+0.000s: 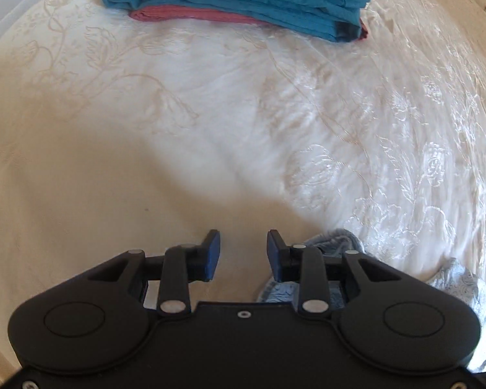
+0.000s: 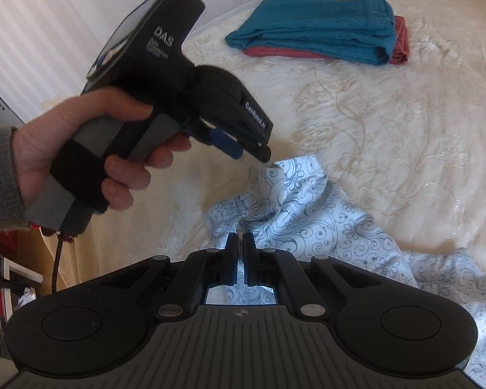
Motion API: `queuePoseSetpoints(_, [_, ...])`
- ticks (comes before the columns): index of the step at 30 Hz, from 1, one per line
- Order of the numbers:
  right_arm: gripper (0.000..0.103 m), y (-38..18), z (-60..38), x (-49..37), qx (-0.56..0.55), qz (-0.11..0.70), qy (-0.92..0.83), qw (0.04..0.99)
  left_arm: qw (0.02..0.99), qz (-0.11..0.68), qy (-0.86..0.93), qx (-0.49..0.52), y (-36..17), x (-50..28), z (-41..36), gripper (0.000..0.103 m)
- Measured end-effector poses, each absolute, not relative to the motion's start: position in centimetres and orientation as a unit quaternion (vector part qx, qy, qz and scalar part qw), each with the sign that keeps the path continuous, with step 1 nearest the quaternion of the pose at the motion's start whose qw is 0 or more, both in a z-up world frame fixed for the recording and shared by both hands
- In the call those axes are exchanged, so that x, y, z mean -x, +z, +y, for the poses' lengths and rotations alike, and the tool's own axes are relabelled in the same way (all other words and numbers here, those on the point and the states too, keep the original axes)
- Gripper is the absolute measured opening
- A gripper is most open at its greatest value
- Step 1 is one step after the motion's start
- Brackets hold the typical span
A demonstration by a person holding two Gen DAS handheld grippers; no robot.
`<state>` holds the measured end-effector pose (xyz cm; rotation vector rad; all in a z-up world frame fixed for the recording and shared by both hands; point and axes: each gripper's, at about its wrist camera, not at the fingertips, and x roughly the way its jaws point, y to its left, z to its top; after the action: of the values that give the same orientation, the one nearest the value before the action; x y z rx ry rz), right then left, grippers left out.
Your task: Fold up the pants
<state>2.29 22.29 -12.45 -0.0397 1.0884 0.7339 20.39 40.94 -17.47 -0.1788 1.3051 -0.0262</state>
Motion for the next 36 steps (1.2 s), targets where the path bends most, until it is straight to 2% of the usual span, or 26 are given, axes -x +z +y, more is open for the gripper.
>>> queuePoseSetpoints(5, [0.007, -14.6, 25.7, -1.1, 0.079, 0.514, 0.353, 0.778, 0.805, 0.589, -0.007, 0.074, -15.8, -20.4, 41.1, 0.04])
queuePoseSetpoints(7, [0.015, -14.6, 26.4, -0.7, 0.093, 0.519, 0.36, 0.769, 0.807, 0.587, -0.022, 0.067, -15.2, -20.1, 40.5, 0.04])
queuePoseSetpoints(15, [0.022, -11.4, 22.7, -0.5, 0.064, 0.499, 0.36, 0.785, 0.806, 0.582, -0.105, 0.019, -13.5, -17.8, 36.3, 0.041])
queuePoseSetpoints(20, [0.022, -10.5, 17.5, -1.5, 0.044, 0.503, 0.293, 0.812, 0.784, 0.606, -0.131, -0.017, -15.8, -16.4, 33.7, 0.042])
queuePoseSetpoints(24, [0.022, -11.0, 13.2, -3.1, 0.036, 0.509, 0.228, 0.829, 0.763, 0.623, -0.085, -0.15, -19.9, -14.9, 33.1, 0.049])
queuePoseSetpoints(30, [0.022, -13.2, 8.1, -7.1, 0.043, 0.522, 0.157, 0.837, 0.763, 0.633, -0.09, -0.097, -20.4, -15.4, 35.2, 0.052])
queuePoseSetpoints(36, [0.022, -16.1, 7.5, -10.3, 0.041, 0.55, 0.174, 0.816, 0.758, 0.642, -0.082, -0.079, -20.5, -16.1, 35.2, 0.052])
